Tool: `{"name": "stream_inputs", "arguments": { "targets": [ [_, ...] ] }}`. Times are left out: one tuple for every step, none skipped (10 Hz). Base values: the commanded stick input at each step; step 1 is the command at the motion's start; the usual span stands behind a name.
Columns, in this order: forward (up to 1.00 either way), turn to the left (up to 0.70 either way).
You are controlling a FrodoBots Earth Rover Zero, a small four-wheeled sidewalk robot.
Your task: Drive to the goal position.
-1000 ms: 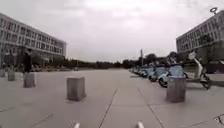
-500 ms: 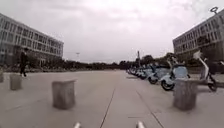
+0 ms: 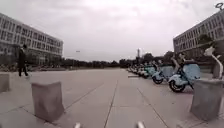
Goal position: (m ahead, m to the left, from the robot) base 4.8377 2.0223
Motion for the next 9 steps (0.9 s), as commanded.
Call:
{"name": "stream_inputs", "arguments": {
  "targets": [
    [0.85,0.00],
    [0.85,0.00],
    [0.85,0.00],
    [0.85,0.01],
    [0.85,0.11],
    [0.85,0.29],
    [0.85,0.23],
    [0.85,0.08],
    [0.85,0.00]
  ]
}}
